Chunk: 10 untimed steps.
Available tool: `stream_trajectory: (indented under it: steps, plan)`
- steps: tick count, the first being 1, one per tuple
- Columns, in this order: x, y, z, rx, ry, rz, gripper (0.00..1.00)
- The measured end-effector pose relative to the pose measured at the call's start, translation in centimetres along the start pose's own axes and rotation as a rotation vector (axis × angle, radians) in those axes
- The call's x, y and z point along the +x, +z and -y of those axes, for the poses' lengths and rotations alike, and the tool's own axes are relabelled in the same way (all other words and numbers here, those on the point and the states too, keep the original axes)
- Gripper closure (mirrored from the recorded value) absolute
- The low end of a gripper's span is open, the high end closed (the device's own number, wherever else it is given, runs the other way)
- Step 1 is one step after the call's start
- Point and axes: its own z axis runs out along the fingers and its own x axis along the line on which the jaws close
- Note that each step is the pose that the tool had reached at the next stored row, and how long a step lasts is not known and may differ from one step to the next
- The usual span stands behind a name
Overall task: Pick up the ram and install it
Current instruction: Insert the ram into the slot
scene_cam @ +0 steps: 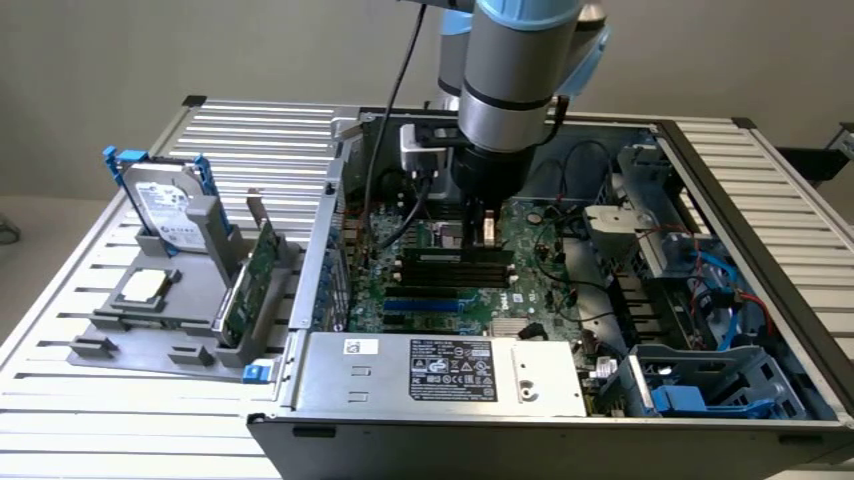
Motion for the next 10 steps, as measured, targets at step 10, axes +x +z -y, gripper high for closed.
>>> stream_trajectory:
  steps: [10]
  plan:
    - [0.1,1.26,0.03,-0.0115,0.000,-0.0004,0.86]
